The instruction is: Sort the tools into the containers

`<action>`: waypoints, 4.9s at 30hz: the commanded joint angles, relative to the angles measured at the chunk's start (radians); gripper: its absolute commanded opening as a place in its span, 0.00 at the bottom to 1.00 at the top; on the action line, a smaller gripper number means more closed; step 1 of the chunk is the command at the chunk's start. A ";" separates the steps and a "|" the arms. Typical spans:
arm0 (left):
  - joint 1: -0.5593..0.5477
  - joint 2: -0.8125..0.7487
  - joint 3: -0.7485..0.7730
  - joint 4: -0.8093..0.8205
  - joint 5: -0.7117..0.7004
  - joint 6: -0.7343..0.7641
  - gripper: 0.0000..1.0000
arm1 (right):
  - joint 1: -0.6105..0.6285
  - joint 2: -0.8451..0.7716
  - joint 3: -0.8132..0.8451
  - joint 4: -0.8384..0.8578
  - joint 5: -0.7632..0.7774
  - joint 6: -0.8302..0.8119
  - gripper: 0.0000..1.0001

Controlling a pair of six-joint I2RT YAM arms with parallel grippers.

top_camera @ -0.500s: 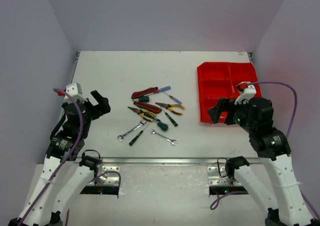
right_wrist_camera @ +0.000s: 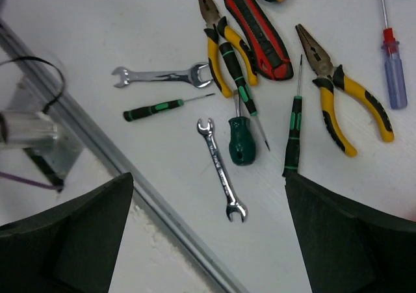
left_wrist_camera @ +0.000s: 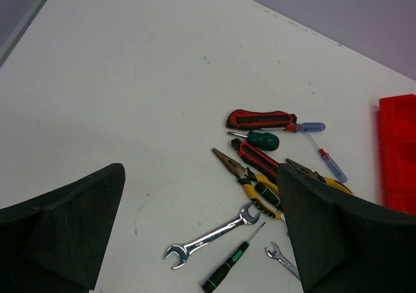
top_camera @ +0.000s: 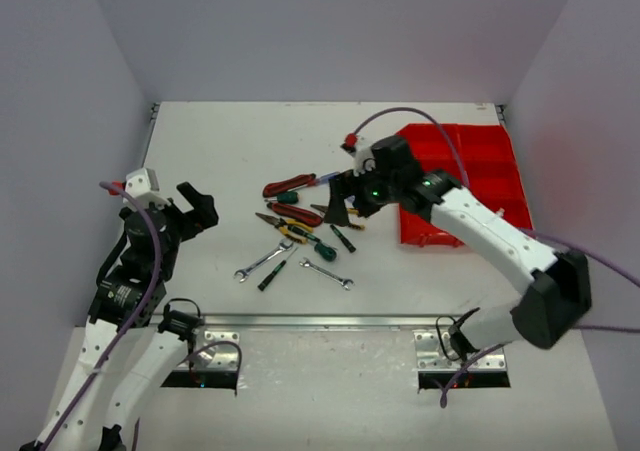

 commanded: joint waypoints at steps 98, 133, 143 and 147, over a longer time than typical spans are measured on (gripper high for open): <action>-0.072 -0.099 0.000 0.045 -0.023 -0.010 1.00 | -0.413 0.408 0.427 0.295 0.346 0.022 0.99; -0.072 -0.092 -0.001 0.053 0.004 -0.001 1.00 | 0.176 1.056 0.902 -0.014 0.367 -0.469 0.47; -0.072 -0.092 -0.003 0.055 0.005 -0.001 1.00 | 0.167 1.080 0.872 -0.032 0.340 -0.473 0.41; -0.072 -0.090 -0.003 0.055 0.005 -0.001 1.00 | 0.167 1.064 0.848 -0.029 0.328 -0.469 0.41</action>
